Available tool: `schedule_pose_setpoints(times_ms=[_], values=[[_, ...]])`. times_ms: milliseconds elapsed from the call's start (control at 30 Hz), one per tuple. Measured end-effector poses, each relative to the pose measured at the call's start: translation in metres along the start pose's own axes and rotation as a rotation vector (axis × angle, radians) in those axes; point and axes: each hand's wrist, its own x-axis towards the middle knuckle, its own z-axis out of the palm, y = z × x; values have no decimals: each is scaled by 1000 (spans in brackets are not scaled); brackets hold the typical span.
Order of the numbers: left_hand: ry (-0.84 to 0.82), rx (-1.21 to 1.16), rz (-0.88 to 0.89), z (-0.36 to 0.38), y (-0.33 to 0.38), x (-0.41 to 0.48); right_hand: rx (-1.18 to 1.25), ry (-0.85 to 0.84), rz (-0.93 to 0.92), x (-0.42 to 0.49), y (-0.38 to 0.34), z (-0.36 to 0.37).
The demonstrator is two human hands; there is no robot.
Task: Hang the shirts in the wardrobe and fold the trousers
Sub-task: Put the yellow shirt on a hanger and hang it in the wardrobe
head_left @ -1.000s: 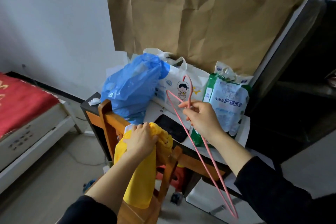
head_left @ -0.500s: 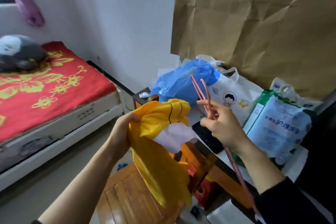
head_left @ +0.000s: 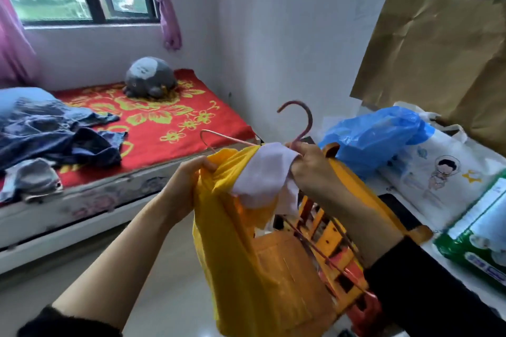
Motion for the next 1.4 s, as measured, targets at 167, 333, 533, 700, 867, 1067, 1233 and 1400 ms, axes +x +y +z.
schedule_pose_setpoints(times_ms=[167, 333, 533, 700, 867, 1067, 1233, 1400], values=[[372, 629, 303, -85, -8, -47, -180, -107, -66, 9, -71, 75], [550, 580, 578, -119, -15, -128, -319, -225, -71, 12, -112, 152], [748, 961, 268, -146, -32, -155, -355, -372, -220, 1, -152, 222], [930, 1079, 200, -182, -27, -165, -268, -440, -280, 3, -166, 244], [957, 1135, 71, -219, -16, -183, -198, -417, -283, 20, -165, 238], [978, 818, 182, -250, 11, -193, -149, -465, -249, 45, -146, 230], [1177, 1226, 319, -238, 45, -195, -92, -474, -259, 68, -138, 226], [794, 1371, 249, -242, 37, -190, 105, -470, -150, 86, -129, 219]])
